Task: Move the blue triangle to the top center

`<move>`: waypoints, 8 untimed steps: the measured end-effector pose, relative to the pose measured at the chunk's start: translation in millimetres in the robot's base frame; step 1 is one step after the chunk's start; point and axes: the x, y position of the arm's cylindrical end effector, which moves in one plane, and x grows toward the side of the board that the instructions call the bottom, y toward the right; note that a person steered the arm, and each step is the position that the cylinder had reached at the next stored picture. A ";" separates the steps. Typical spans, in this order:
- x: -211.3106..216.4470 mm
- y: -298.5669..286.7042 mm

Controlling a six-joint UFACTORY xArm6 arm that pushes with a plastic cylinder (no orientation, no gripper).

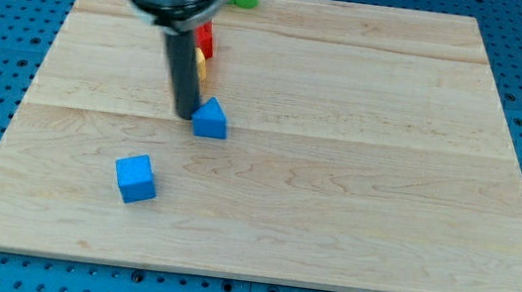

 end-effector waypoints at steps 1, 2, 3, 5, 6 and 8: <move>-9.0 67.5; -9.0 68.5; -9.0 10.4; 23.2 -4.9; 28.3 63.7; 38.4 111.4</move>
